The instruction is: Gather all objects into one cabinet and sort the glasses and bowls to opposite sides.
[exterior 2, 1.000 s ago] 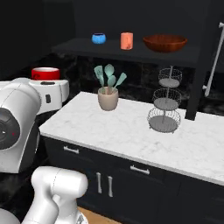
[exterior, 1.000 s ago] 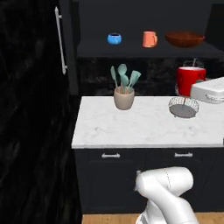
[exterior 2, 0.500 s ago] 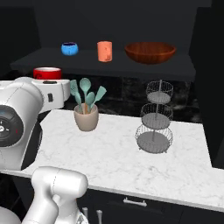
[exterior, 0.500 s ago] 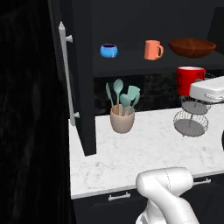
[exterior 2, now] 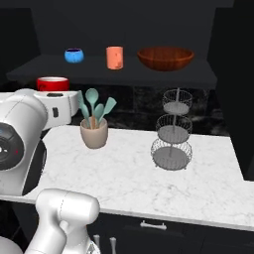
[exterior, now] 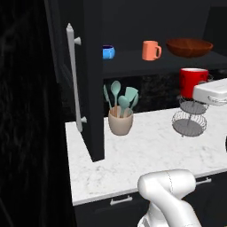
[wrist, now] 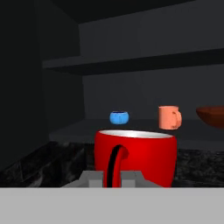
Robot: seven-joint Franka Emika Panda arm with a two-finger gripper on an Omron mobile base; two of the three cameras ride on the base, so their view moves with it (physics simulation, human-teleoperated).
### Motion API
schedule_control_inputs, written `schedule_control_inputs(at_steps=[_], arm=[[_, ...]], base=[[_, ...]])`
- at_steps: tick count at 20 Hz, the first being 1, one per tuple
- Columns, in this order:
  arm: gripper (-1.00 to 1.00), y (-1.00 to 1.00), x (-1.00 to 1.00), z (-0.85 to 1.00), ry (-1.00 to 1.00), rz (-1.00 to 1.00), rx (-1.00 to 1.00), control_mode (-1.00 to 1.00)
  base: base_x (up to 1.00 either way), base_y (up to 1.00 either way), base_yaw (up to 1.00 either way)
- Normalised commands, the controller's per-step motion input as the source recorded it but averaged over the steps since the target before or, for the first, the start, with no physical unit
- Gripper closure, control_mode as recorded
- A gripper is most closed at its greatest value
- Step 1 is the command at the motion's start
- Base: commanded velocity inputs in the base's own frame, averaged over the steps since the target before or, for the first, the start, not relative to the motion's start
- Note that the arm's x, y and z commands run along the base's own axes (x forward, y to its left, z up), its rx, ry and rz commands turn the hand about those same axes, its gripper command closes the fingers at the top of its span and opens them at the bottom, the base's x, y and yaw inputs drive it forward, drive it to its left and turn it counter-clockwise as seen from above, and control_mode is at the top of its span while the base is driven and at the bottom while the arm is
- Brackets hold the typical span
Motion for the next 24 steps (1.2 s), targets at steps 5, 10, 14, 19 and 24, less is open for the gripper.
schedule_control_inputs(at_steps=[5,10,14,19,24], arm=[[1.0,0.04,0.16,0.03,0.0,-0.05,0.0,-1.0],[1.0,0.21,0.66,0.46,0.0,-0.2,0.0,-1.0],[1.0,0.26,0.63,0.24,0.0,-0.11,0.0,-1.0],[1.0,0.01,0.8,-0.08,-0.02,-0.01,0.0,-1.0],[1.0,0.0,0.8,-0.35,-0.1,0.0,0.0,-1.0]], base=[[0.47,0.11,-0.18],[0.0,0.0,0.0],[0.0,0.0,0.0],[0.0,0.0,0.0],[0.0,0.0,0.0]])
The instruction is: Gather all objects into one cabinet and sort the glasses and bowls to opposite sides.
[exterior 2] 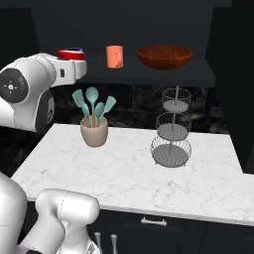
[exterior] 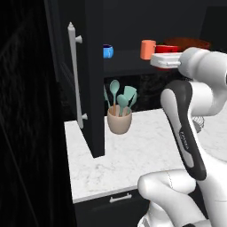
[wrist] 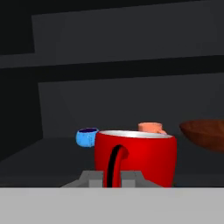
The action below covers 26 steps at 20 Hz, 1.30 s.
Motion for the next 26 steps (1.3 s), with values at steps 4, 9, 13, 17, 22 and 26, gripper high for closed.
schedule_control_inputs(at_steps=[4,9,13,17,22,26], arm=[[1.0,0.14,0.56,-0.28,-0.09,0.0,0.0,-1.0],[1.0,0.16,0.5,-0.03,0.0,0.02,0.0,-1.0],[1.0,0.04,0.56,0.0,0.0,0.01,0.0,-1.0],[1.0,0.0,0.48,0.0,0.0,0.0,0.0,-1.0],[1.0,0.09,0.35,-0.11,0.0,0.0,-0.03,-1.0],[1.0,0.08,0.29,-0.16,0.0,0.03,-0.02,-1.0]], base=[[0.0,0.0,0.0],[0.0,0.0,0.0],[0.0,0.0,0.0],[0.0,0.0,0.0],[0.0,0.0,0.0],[0.0,0.0,0.0]])
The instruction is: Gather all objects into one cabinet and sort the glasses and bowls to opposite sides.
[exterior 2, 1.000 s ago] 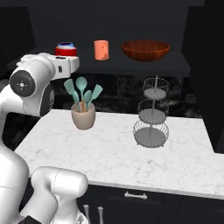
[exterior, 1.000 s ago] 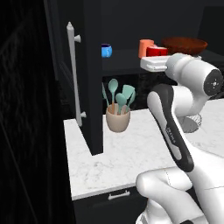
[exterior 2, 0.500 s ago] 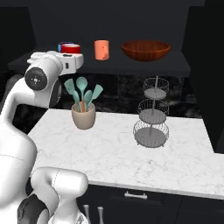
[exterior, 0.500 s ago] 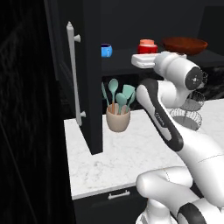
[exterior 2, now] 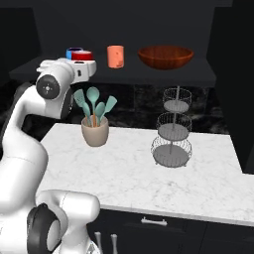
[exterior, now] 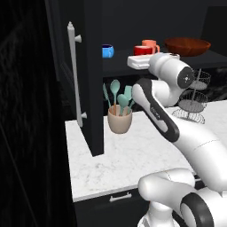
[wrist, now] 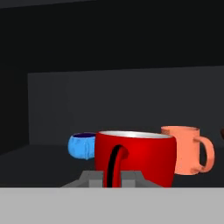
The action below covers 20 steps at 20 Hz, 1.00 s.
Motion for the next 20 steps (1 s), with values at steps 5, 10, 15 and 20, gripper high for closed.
schedule_control_inputs(at_steps=[5,10,15,20], arm=[[1.0,0.0,0.33,-0.14,0.0,0.04,0.0,-1.0],[1.0,0.0,0.42,-0.1,0.0,0.02,0.0,-1.0],[1.0,0.07,0.48,-0.14,0.03,0.0,0.0,-1.0],[1.0,0.18,0.51,-0.23,0.1,0.0,-0.02,-1.0]], base=[[0.0,0.0,0.0],[0.0,0.0,0.0],[0.0,0.0,0.0],[0.0,0.0,0.0]])
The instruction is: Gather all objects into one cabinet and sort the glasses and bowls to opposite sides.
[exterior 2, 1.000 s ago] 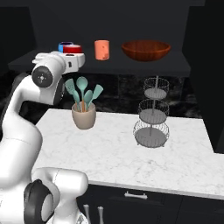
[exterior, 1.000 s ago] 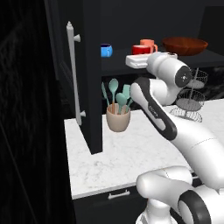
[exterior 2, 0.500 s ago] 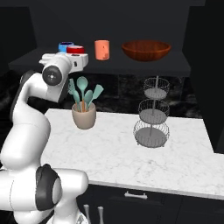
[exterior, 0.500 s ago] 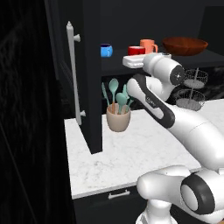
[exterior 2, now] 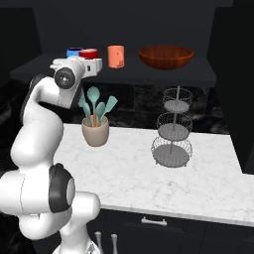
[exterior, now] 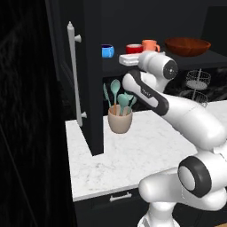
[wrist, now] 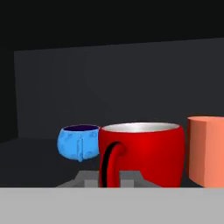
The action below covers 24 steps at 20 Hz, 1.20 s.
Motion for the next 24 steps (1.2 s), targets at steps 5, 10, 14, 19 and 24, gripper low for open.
schedule_control_inputs(at_steps=[5,10,14,19,24], arm=[[-1.0,0.06,0.18,-0.06,0.1,-0.01,0.0,-1.0],[-1.0,0.0,-0.27,0.02,0.0,-0.08,0.0,-1.0],[-1.0,0.0,-0.62,0.08,0.0,-0.08,0.0,-1.0],[-1.0,-0.15,-0.81,0.23,0.07,-0.15,0.03,-1.0],[-1.0,-0.62,-0.9,0.54,0.37,-0.31,0.16,-1.0]], base=[[0.0,0.0,0.0],[0.0,0.0,0.0],[0.0,0.0,0.0],[0.0,0.0,0.0],[0.0,0.0,0.0]])
